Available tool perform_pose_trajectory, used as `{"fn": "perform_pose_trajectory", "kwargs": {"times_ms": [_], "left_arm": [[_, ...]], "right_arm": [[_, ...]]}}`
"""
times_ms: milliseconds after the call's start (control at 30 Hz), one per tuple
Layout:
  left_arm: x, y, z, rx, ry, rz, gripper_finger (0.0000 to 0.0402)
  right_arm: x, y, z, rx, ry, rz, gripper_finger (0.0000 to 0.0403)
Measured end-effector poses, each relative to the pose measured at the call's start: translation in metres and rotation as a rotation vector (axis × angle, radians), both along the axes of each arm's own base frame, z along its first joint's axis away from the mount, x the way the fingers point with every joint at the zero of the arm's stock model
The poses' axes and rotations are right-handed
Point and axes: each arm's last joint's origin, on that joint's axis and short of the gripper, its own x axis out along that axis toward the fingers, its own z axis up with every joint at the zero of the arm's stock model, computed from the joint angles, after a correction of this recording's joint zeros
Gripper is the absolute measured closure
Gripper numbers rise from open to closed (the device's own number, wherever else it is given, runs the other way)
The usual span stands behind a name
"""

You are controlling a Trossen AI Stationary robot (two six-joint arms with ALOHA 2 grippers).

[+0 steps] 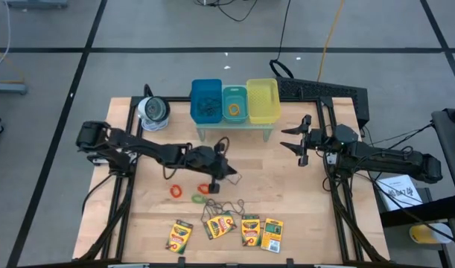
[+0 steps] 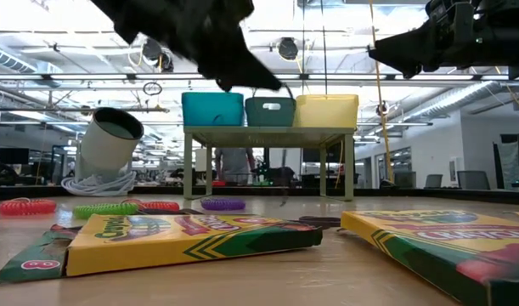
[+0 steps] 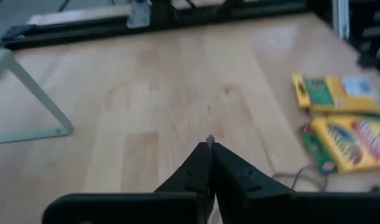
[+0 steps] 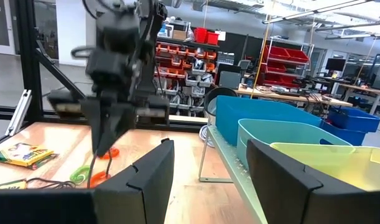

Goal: Pick & Place Office Desk Supplies
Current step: Put the purple rubber band into the blue bin on the shelf

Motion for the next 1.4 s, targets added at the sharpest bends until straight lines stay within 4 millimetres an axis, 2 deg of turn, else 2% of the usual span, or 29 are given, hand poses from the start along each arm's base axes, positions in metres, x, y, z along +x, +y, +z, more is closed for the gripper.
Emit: {"fn": "perform_pose_trajectory", "kwargs": {"times_ms": [100,267,433,667,833,1000,1200,1400], "left_arm": [[-0.007,0.001,0.017,-0.048,-0.045,0.035,0.0377],[-0.021,0.002,0.049,-0.111,-0.149,0.055,0.0396],[-0.039,0.005,0.08,-0.137,-0.259,0.09,0.0378],[-0.059,0.007,0.109,-0.141,-0.377,0.103,0.0396],[-0.075,0.013,0.127,-0.133,-0.445,0.122,0.0377],[-0.086,0.018,0.137,-0.074,-0.488,0.153,0.0373],[-0.088,0.027,0.14,0.011,-0.505,0.202,0.0396],[-0.089,0.043,0.14,0.062,-0.503,0.383,0.0369]], "right_arm": [[0.0,0.0,0.0,0.0,-0.001,0.0,0.0209],[0.0,0.0,0.0,-0.001,-0.002,0.0,0.0209],[0.0,0.0,0.0,-0.001,-0.002,0.0,0.0209],[0.0,0.0,0.0,-0.001,-0.004,0.0,0.0209],[0.0,0.0,0.002,0.008,-0.022,0.002,0.0209],[0.0,0.0,0.002,0.005,-0.026,0.002,0.0209],[0.0,0.0,0.002,0.002,-0.026,0.002,0.0209],[0.0,0.0,0.002,-0.008,-0.024,0.0,0.0209]]}}
